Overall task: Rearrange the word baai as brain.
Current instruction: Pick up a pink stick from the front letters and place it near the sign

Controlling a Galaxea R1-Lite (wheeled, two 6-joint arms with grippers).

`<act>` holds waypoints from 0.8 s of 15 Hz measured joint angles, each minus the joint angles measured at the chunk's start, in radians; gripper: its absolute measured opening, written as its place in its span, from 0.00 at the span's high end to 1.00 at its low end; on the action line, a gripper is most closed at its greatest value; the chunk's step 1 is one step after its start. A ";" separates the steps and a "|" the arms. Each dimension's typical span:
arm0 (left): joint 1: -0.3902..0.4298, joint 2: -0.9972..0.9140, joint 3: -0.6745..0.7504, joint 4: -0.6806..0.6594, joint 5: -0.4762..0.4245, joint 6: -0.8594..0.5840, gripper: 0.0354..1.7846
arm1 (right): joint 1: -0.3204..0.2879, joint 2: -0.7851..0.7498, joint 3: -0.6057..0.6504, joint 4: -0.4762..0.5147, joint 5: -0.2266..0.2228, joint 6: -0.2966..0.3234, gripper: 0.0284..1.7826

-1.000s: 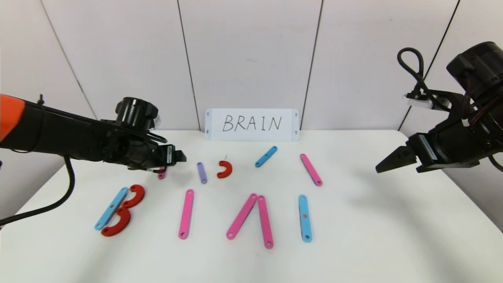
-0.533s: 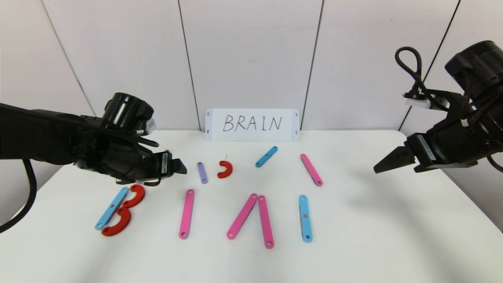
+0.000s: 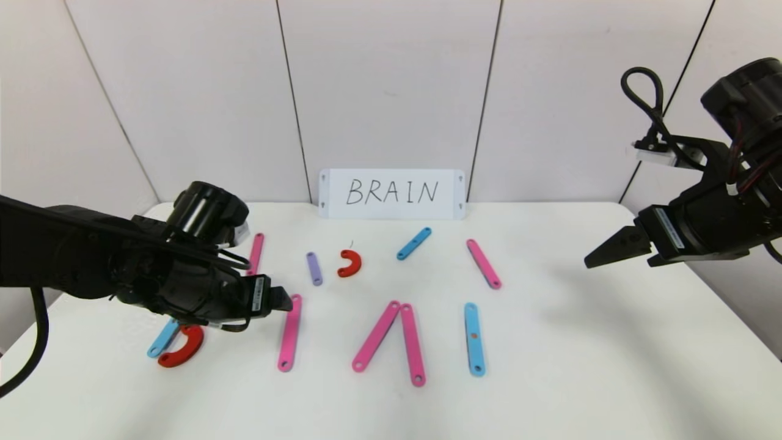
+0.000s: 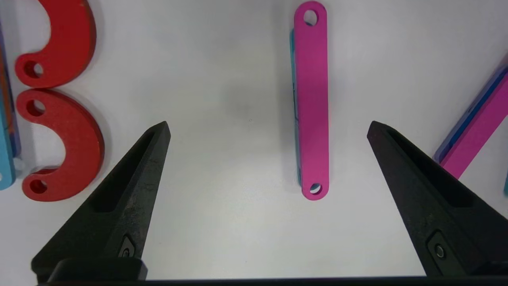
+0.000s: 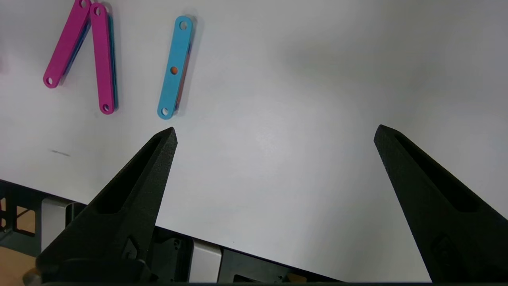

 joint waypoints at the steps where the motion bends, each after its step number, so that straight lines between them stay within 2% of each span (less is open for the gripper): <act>1: -0.018 0.004 0.012 -0.016 0.000 0.000 0.03 | 0.000 -0.001 0.000 0.000 0.000 0.000 0.02; 5: -0.051 0.025 0.059 -0.117 -0.004 0.013 0.03 | 0.000 -0.003 0.002 0.000 0.000 0.000 0.02; 12: -0.070 0.046 0.082 -0.120 -0.001 0.018 0.03 | 0.000 -0.005 0.002 0.000 -0.001 0.000 0.02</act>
